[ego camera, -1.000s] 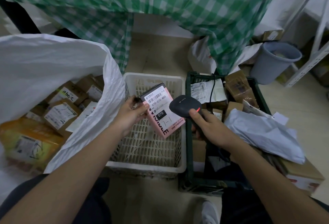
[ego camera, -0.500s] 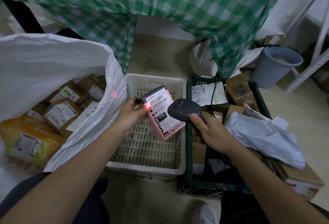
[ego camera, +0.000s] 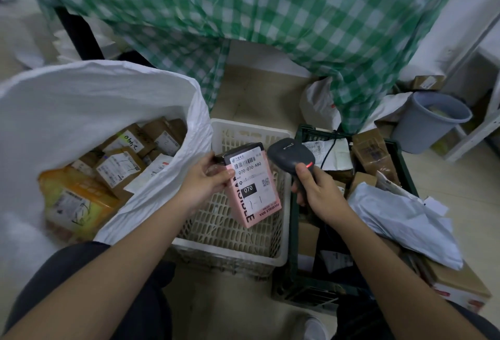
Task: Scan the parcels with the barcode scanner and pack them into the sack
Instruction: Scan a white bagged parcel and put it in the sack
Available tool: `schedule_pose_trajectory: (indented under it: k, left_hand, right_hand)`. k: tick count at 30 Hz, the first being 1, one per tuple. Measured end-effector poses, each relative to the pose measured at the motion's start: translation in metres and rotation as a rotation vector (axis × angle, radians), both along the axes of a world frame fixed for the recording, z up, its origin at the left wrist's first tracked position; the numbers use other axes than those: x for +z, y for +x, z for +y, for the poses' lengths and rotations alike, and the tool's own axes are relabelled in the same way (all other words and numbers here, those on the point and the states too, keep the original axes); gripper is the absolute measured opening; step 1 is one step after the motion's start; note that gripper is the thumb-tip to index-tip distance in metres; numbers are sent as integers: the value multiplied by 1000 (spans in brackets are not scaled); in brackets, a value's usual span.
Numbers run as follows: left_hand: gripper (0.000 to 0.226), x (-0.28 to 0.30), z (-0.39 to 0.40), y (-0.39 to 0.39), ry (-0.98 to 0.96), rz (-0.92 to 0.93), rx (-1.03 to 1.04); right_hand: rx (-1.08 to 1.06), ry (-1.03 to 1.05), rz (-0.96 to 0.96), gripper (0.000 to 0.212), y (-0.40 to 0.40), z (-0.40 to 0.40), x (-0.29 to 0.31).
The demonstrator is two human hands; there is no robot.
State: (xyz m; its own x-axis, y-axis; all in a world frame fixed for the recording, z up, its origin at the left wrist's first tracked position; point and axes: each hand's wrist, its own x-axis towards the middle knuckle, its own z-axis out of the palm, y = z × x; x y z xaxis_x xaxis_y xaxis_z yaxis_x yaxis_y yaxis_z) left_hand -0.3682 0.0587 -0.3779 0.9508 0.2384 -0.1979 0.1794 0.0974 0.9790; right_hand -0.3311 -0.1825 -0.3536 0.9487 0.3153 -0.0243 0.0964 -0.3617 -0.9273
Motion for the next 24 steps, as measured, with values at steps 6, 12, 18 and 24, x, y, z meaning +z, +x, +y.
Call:
schedule_pose_trajectory:
  k: [6,12,18,24]
  left_hand:
    - [69,41,25,-69,91,-81,210]
    - [56,68,82,-123,68,-158,494]
    - [34,62,127,-129,-71,-129,756]
    - [43,37,173,-51,-122,-1,872]
  right_hand:
    - [-20,50,22,52,3,35,17]
    - [141,-69,51,41,3,76,30]
    - [98,-112,83,41,6,99,26]
    - [85,-160,144,41,27,100,0]
